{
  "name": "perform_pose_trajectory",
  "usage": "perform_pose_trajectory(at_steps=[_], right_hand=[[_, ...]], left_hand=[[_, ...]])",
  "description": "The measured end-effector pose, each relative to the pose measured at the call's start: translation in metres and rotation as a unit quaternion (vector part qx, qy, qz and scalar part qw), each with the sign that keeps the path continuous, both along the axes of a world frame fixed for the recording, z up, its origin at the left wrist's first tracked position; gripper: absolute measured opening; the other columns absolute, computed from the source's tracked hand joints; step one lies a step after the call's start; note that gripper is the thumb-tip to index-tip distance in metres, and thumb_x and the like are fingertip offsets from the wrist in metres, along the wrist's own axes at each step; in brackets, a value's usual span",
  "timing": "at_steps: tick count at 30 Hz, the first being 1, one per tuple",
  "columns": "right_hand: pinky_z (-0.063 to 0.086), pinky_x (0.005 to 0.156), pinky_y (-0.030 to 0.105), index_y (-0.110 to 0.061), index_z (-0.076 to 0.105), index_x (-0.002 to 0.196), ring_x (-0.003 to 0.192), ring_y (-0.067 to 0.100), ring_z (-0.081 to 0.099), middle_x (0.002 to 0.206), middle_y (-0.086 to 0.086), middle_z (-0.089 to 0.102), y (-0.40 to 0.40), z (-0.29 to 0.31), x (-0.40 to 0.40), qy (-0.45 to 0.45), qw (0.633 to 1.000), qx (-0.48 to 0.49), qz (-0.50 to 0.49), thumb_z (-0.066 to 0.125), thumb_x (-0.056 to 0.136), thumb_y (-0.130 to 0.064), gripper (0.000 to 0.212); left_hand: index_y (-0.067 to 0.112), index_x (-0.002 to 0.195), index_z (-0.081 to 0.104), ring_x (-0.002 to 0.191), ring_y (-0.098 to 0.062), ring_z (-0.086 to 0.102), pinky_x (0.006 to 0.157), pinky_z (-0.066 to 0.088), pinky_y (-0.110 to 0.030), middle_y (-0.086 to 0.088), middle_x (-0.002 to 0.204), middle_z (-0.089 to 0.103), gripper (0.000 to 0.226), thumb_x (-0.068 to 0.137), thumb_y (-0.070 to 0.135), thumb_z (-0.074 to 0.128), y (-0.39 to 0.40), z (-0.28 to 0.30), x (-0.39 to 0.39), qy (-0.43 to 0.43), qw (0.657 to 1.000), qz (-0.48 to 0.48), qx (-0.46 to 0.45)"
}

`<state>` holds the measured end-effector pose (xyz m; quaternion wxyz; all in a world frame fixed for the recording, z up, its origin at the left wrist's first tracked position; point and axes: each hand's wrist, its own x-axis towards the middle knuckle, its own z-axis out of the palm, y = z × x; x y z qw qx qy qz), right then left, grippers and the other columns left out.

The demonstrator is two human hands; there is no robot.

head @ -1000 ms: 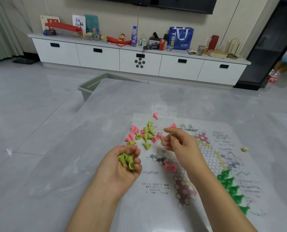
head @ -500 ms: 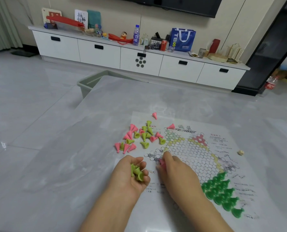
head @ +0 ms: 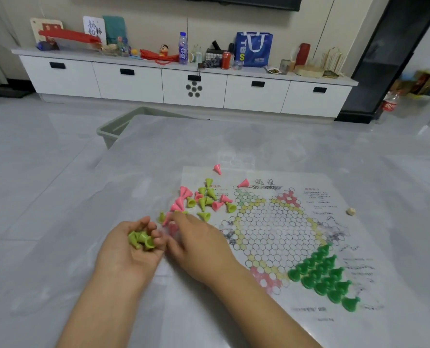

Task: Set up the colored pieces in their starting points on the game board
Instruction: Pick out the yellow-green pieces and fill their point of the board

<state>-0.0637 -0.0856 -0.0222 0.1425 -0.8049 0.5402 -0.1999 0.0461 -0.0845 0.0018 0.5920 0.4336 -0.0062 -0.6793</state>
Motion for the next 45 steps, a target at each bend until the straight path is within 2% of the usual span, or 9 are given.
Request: perform_pose_trajectory(at_steps=[3,7,14,17,20,25,29,39,45], right_hand=[[0.037,0.066,0.027,-0.015,0.044,0.116,0.085,0.017,0.050,0.099,0.002,0.053,0.002,0.008,-0.018,-0.155,0.984,0.084,-0.018,0.039,0.088,-0.010,0.029],[0.037,0.070,0.020,-0.013,0.047,0.108,0.089,0.014,0.052,0.099,-0.001,0.053,0.009,0.010,-0.042,-0.216,0.971,0.076,-0.068,0.035,0.085,0.004,0.031],[0.051,0.073,0.014,-0.023,0.047,0.089,0.087,0.008,0.067,0.092,-0.006,0.068,0.021,0.004,-0.080,-0.339,0.918,0.125,-0.161,0.058,0.086,-0.013,0.016],[0.056,0.077,0.028,-0.023,0.058,0.079,0.085,0.019,0.068,0.088,0.005,0.071,0.021,0.006,-0.086,-0.348,0.912,0.119,-0.184,0.064,0.083,-0.016,0.009],[0.054,0.065,0.020,-0.018,0.067,0.092,0.062,0.006,0.066,0.078,0.004,0.071,0.020,0.011,-0.084,-0.400,0.893,0.100,-0.179,0.059,0.087,-0.014,0.010],[0.046,0.060,0.023,-0.025,0.049,0.108,0.057,0.006,0.056,0.062,-0.003,0.060,0.018,0.010,-0.084,-0.192,0.964,0.022,-0.181,0.048,0.091,-0.038,0.021],[0.040,0.062,0.027,-0.020,0.046,0.111,0.072,0.013,0.049,0.083,-0.006,0.056,0.017,0.002,-0.079,-0.024,0.990,-0.010,-0.140,0.047,0.092,-0.038,0.026],[0.042,0.083,0.019,-0.022,0.051,0.119,0.092,0.008,0.052,0.118,-0.006,0.055,0.023,0.007,-0.104,-0.068,0.988,0.004,-0.136,0.051,0.091,-0.021,0.029],[0.036,0.064,0.016,-0.020,0.059,0.114,0.081,0.013,0.051,0.105,-0.003,0.057,0.027,0.022,-0.116,0.039,0.988,-0.051,-0.140,0.042,0.091,-0.004,0.033]], left_hand=[[0.006,0.070,0.048,0.029,-0.011,0.042,0.036,0.035,-0.010,-0.005,0.042,0.049,0.010,0.065,0.000,0.041,0.002,0.005,-0.004,-0.003,1.000,-0.016,-0.020],[0.005,0.072,0.051,0.031,-0.011,0.044,0.037,0.037,-0.011,-0.005,0.043,0.052,0.011,0.071,0.000,0.041,0.007,0.007,-0.017,0.020,0.998,-0.059,-0.019],[0.003,0.078,0.056,0.033,-0.011,0.045,0.037,0.038,-0.012,-0.004,0.050,0.054,0.017,0.083,0.002,0.040,0.012,0.006,-0.029,0.023,0.995,-0.098,-0.013],[0.004,0.080,0.055,0.033,-0.011,0.046,0.036,0.038,-0.013,-0.004,0.046,0.055,0.019,0.086,0.004,0.037,0.013,0.009,-0.026,0.027,0.996,-0.089,-0.016],[0.004,0.079,0.054,0.034,-0.011,0.046,0.037,0.038,-0.012,-0.005,0.045,0.055,0.019,0.086,0.004,0.037,0.016,0.012,-0.026,0.030,0.996,-0.079,-0.019],[0.003,0.079,0.056,0.034,-0.012,0.046,0.038,0.039,-0.012,-0.007,0.060,0.053,0.020,0.086,0.003,0.038,0.023,0.015,-0.029,0.022,0.996,-0.084,-0.020],[0.002,0.082,0.059,0.035,-0.011,0.045,0.037,0.038,-0.011,-0.006,0.059,0.053,0.021,0.086,0.004,0.038,0.023,0.014,-0.024,0.000,0.996,-0.090,-0.013],[0.004,0.074,0.054,0.033,-0.012,0.045,0.038,0.037,-0.012,-0.005,0.046,0.052,0.020,0.086,0.003,0.038,0.010,0.009,-0.007,-0.034,0.996,-0.080,-0.006],[0.004,0.074,0.054,0.051,-0.014,0.044,0.038,0.038,-0.011,-0.005,0.049,0.053,0.020,0.086,0.004,0.038,0.008,0.013,-0.011,-0.030,0.996,-0.083,-0.011]])
